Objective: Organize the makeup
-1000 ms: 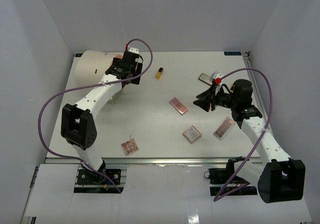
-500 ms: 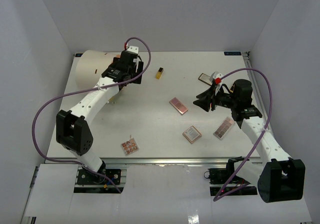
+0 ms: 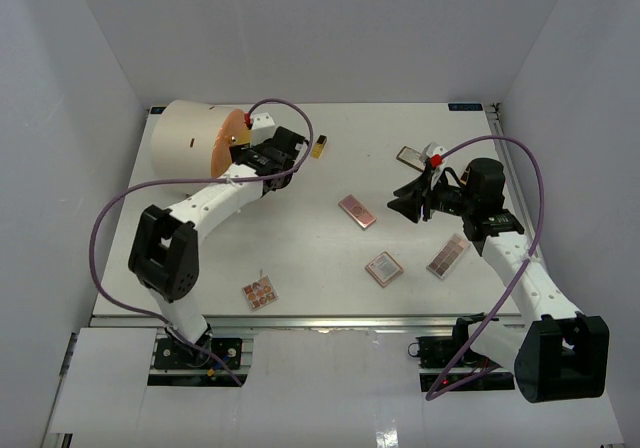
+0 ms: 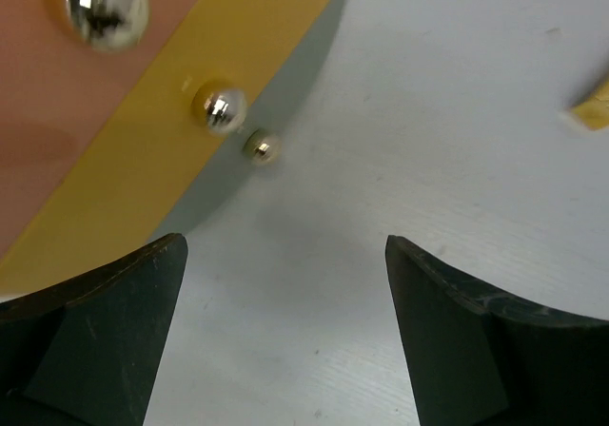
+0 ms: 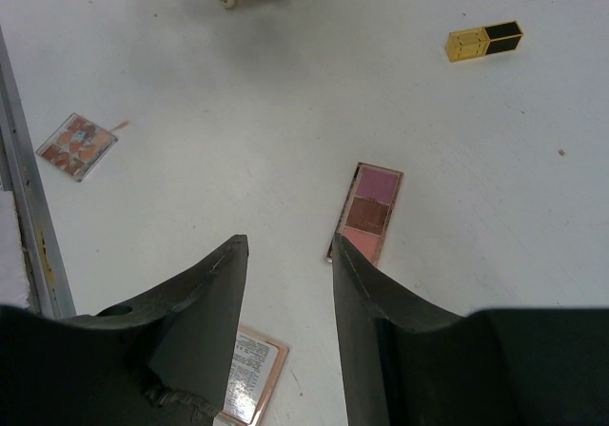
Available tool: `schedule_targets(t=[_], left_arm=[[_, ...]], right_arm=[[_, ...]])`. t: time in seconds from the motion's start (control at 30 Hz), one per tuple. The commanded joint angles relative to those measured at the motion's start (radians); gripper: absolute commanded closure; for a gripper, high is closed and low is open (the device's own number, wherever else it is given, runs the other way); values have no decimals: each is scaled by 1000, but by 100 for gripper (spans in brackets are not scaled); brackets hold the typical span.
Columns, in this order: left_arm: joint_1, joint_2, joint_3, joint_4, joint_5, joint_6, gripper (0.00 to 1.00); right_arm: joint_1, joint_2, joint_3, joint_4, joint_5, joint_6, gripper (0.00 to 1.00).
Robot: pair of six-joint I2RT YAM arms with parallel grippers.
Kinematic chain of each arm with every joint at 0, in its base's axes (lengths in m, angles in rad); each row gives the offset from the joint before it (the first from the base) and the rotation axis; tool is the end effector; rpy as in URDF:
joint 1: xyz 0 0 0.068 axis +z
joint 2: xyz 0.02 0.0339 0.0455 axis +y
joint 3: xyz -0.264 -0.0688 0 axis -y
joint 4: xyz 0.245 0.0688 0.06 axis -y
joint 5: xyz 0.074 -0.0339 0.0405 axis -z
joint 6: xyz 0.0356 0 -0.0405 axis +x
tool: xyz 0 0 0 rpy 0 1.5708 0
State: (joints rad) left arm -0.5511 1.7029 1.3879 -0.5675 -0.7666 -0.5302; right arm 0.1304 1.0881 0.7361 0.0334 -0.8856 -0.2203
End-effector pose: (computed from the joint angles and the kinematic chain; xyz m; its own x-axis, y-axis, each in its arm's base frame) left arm 0.3278 -0.1725 0.2794 -0.5685 -0.0781 -0.8189 -0.3312 0.9330 0.1410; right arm 0.2342 0.0585 0.2890 -0.1258 -0.1560 -0.9797 -0.8596 0.5101 0.0292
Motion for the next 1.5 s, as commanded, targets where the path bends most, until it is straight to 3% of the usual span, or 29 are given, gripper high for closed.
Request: schedule_targets(t=[0.0,0.43,0.7,1.0,1.23,1.47], left_arm=[[-33,140,144,-191,-362,-298,4],[-33,494,598,-838,-627,-886,16],[-27,533,615,-838,-663,-884,26],[4,580,673,-835,-678,-825,28],[20,593,678,-769,-663,-735,40],[22,593,660,-722,-639,-689,41]], right_arm=[[-6,10,6,32,-6,-14,53],[-14,25,8,25,5,-19,52],[-19,26,9,23,10,-22,52],[-26,24,11,23,5,-20,52],[-31,18,11,23,2,-17,52],[-37,13,11,23,0,-17,52]])
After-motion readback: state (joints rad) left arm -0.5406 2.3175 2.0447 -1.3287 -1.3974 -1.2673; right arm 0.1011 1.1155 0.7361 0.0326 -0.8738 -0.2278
